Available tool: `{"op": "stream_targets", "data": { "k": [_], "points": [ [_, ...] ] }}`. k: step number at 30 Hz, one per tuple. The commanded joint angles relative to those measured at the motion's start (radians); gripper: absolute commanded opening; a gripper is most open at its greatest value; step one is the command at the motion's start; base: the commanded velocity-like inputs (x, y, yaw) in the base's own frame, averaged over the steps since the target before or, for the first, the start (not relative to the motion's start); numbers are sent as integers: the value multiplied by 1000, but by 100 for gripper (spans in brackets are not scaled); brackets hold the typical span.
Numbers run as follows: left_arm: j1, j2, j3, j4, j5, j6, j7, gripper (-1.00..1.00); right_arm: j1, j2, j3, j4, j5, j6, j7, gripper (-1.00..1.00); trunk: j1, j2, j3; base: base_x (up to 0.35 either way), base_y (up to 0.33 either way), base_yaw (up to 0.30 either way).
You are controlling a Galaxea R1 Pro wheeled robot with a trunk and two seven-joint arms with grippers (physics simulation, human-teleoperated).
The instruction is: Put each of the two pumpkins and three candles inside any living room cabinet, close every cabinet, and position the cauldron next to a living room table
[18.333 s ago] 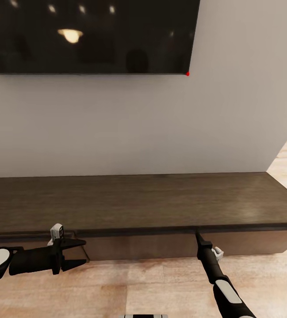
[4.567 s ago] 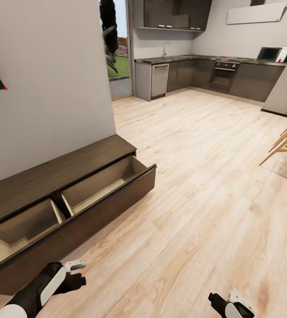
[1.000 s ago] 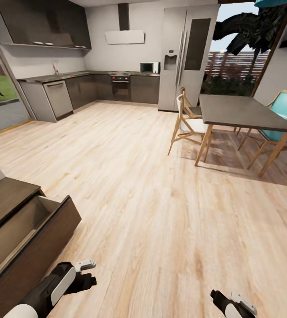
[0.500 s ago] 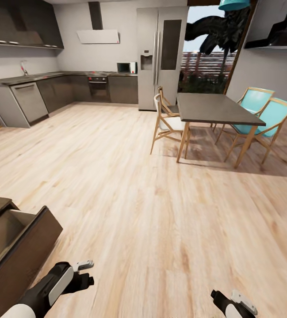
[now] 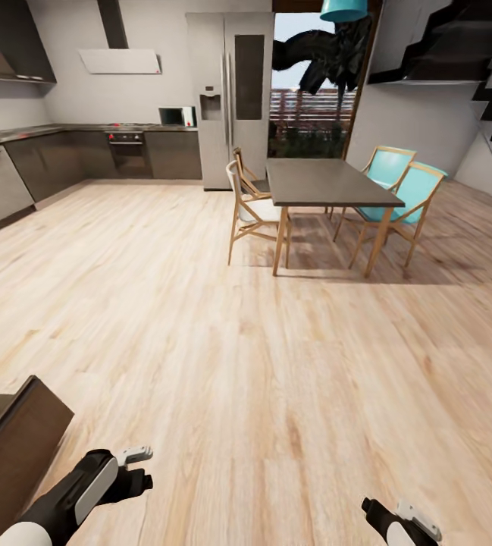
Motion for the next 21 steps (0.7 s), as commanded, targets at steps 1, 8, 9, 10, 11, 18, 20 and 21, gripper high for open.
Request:
{"op": "stream_targets", "data": {
  "k": [1,8,9,10,11,18,20,21],
  "points": [
    [0,3,-6,-2,11,2,9,100,0,-1,2,-2,-4,5,-6,100,0,0,-1,0,0,-284],
    [0,5,-6,-3,11,-28,8,100,0,-12,2,-2,-5,6,-8,100,0,0,-1,70,0,-284],
    [0,5,-6,-3,11,-41,8,100,0,-12,2,-2,-5,6,-8,100,0,0,-1,217,0,-284],
    [0,4,-7,-4,11,-49,8,100,0,-12,2,-2,-5,6,-8,100,0,0,-1,251,0,-284],
    [0,4,-7,-4,11,-54,8,100,0,-12,2,-2,-5,6,-8,100,0,0,-1,277,0,-284],
    [0,3,-7,-4,11,-65,8,100,0,-13,2,-2,-5,6,-8,100,0,0,-1,325,0,-284],
    [0,2,-7,-4,11,-65,8,100,0,-13,2,-2,-5,5,-7,100,0,0,-1,318,0,-284],
    [0,2,-7,-4,11,-65,8,100,0,-13,2,-2,-5,5,-7,100,0,0,-1,251,0,-284]
  ]
}}
